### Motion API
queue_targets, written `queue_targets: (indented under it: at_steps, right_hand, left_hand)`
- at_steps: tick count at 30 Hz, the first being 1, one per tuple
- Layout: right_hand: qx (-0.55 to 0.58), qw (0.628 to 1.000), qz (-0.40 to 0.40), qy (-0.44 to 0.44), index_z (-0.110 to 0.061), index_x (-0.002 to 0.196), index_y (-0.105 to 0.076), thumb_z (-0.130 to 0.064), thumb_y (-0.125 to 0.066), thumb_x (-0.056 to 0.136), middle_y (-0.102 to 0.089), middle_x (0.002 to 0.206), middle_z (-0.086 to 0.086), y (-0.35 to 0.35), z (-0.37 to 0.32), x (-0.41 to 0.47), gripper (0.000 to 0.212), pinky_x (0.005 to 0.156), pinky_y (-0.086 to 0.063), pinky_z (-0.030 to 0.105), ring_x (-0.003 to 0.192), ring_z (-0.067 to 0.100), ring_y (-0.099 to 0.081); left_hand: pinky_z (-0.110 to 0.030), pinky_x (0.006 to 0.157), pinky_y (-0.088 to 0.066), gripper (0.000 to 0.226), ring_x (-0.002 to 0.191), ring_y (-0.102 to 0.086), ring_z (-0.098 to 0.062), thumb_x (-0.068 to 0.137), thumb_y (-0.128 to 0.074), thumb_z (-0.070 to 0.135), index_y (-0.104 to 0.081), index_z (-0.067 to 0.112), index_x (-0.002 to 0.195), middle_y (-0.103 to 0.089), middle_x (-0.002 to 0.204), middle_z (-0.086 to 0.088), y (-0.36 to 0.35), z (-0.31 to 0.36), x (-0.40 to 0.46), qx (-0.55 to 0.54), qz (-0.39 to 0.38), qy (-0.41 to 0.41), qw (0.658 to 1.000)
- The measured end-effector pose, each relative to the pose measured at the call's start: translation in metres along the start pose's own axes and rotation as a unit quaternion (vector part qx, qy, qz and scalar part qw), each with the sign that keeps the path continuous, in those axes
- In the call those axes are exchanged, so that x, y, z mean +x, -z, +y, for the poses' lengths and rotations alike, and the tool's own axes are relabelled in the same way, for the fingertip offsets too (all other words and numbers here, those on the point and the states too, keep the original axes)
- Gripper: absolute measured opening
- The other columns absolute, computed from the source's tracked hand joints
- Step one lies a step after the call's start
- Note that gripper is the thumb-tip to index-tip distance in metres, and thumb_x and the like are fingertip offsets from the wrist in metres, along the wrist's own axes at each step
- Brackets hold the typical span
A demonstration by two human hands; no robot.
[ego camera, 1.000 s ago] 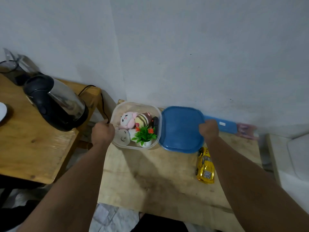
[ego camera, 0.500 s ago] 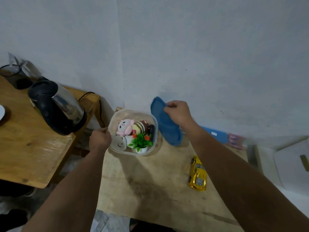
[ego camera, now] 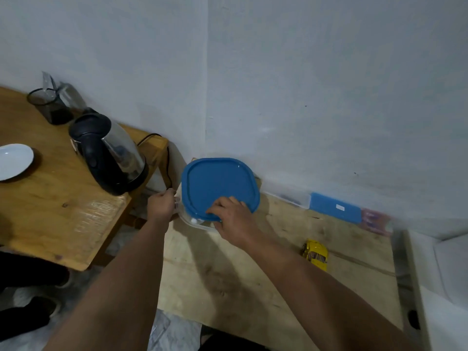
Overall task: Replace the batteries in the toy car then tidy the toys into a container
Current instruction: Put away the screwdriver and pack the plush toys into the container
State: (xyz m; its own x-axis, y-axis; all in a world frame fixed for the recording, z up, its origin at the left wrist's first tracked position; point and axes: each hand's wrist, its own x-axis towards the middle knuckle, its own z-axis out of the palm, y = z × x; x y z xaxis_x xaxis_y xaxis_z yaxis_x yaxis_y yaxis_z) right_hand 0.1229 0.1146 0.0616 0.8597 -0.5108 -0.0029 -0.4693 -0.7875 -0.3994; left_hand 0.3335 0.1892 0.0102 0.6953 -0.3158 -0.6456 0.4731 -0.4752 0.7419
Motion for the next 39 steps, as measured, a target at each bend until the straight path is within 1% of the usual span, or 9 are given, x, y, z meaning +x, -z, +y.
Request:
queue_targets:
  at_steps: [8, 11, 16, 24, 28, 30, 32, 35, 39]
  right_hand:
    - [-0.008, 0.999, -0.043, 0.007, -0.026, 0.128, -0.067, -0.027, -0.067, 0.092, -0.055, 0.114, -0.004, -0.02, -0.008, -0.001, 0.036, 0.088, -0.045, 0.04, 0.105, 0.02, -0.051]
    - [-0.006, 0.999, -0.042, 0.003, -0.023, 0.127, -0.068, -0.024, -0.067, 0.091, -0.055, 0.115, -0.001, -0.025, -0.012, 0.005, 0.036, 0.088, -0.047, 0.041, 0.103, 0.022, -0.052]
    - [-0.001, 0.999, -0.046, -0.01, -0.021, 0.127, -0.066, -0.025, -0.066, 0.091, -0.053, 0.116, 0.0, -0.036, -0.017, 0.012, 0.036, 0.087, -0.049, 0.043, 0.102, 0.023, -0.051]
    - [0.01, 0.998, -0.061, 0.002, -0.019, 0.13, -0.065, -0.022, -0.062, 0.094, -0.052, 0.121, 0.0, -0.05, -0.024, 0.014, 0.036, 0.088, -0.048, 0.041, 0.107, 0.024, -0.048]
    - [0.041, 0.998, -0.044, -0.008, -0.023, 0.127, -0.066, -0.032, -0.059, 0.095, -0.055, 0.121, -0.005, -0.045, -0.019, 0.014, 0.034, 0.091, -0.047, 0.043, 0.106, 0.02, -0.051]
    - [-0.001, 0.999, 0.018, -0.046, -0.026, 0.127, -0.064, -0.037, -0.051, 0.097, -0.056, 0.123, -0.007, -0.039, -0.008, 0.014, 0.035, 0.093, -0.042, 0.045, 0.111, 0.019, -0.052]
    - [-0.056, 0.986, 0.07, -0.14, -0.026, 0.138, -0.053, -0.039, -0.045, 0.098, -0.049, 0.141, -0.002, -0.032, 0.009, 0.012, 0.043, 0.101, -0.038, 0.047, 0.129, 0.024, -0.046]
    - [-0.045, 0.963, 0.011, -0.267, -0.018, 0.157, -0.023, -0.041, -0.037, 0.103, -0.012, 0.166, 0.005, -0.033, 0.03, 0.01, 0.06, 0.114, -0.031, 0.056, 0.152, 0.03, -0.014]
    - [0.002, 0.963, -0.019, -0.268, -0.014, 0.161, -0.008, -0.034, -0.03, 0.107, 0.01, 0.168, -0.002, -0.043, 0.041, 0.001, 0.061, 0.12, -0.03, 0.048, 0.155, 0.026, 0.004]
  left_hand:
    - [-0.04, 0.077, -0.062, 0.024, 0.108, -0.068, -0.029, 0.098, -0.068, 0.029, -0.073, 0.013, 0.115, -0.072, 0.116, -0.008, 0.0, 0.003, -0.009, 0.014, -0.016, -0.037, 0.999]
    - [-0.042, 0.081, -0.062, 0.008, 0.108, -0.067, -0.027, 0.098, -0.068, 0.024, -0.073, 0.019, 0.103, -0.072, 0.116, -0.008, -0.001, 0.002, -0.011, 0.02, -0.012, -0.062, 0.998]
    - [-0.045, 0.086, -0.064, 0.022, 0.107, -0.068, -0.028, 0.099, -0.069, 0.02, -0.076, 0.01, 0.117, -0.073, 0.113, -0.01, 0.0, -0.003, -0.011, 0.033, -0.002, -0.087, 0.996]
    - [-0.045, 0.093, -0.06, 0.01, 0.111, -0.064, -0.025, 0.1, -0.068, 0.022, -0.074, 0.018, 0.107, -0.069, 0.11, -0.002, 0.001, -0.007, -0.006, 0.039, 0.015, -0.098, 0.994]
    - [-0.049, 0.099, -0.059, 0.014, 0.116, -0.064, -0.027, 0.1, -0.068, 0.025, -0.076, 0.017, 0.11, -0.069, 0.113, -0.002, 0.002, -0.007, -0.002, 0.055, 0.014, -0.106, 0.993]
    - [-0.05, 0.102, -0.057, 0.02, 0.12, -0.064, -0.028, 0.1, -0.067, 0.024, -0.076, 0.016, 0.117, -0.071, 0.121, -0.004, 0.002, -0.005, -0.001, 0.076, 0.011, -0.113, 0.991]
    - [-0.05, 0.106, -0.055, 0.028, 0.124, -0.062, -0.027, 0.102, -0.064, 0.024, -0.072, 0.016, 0.128, -0.069, 0.13, -0.005, 0.001, -0.003, -0.001, 0.104, 0.003, -0.127, 0.986]
    - [-0.046, 0.108, -0.053, 0.036, 0.128, -0.061, -0.027, 0.106, -0.057, 0.026, -0.066, 0.017, 0.139, -0.068, 0.136, -0.005, -0.001, -0.004, -0.004, 0.166, -0.006, -0.176, 0.97]
    - [-0.044, 0.095, -0.054, 0.044, 0.116, -0.064, -0.03, 0.109, -0.042, 0.032, -0.057, 0.023, 0.149, -0.066, 0.13, -0.01, -0.007, -0.01, -0.006, 0.34, 0.024, -0.278, 0.898]
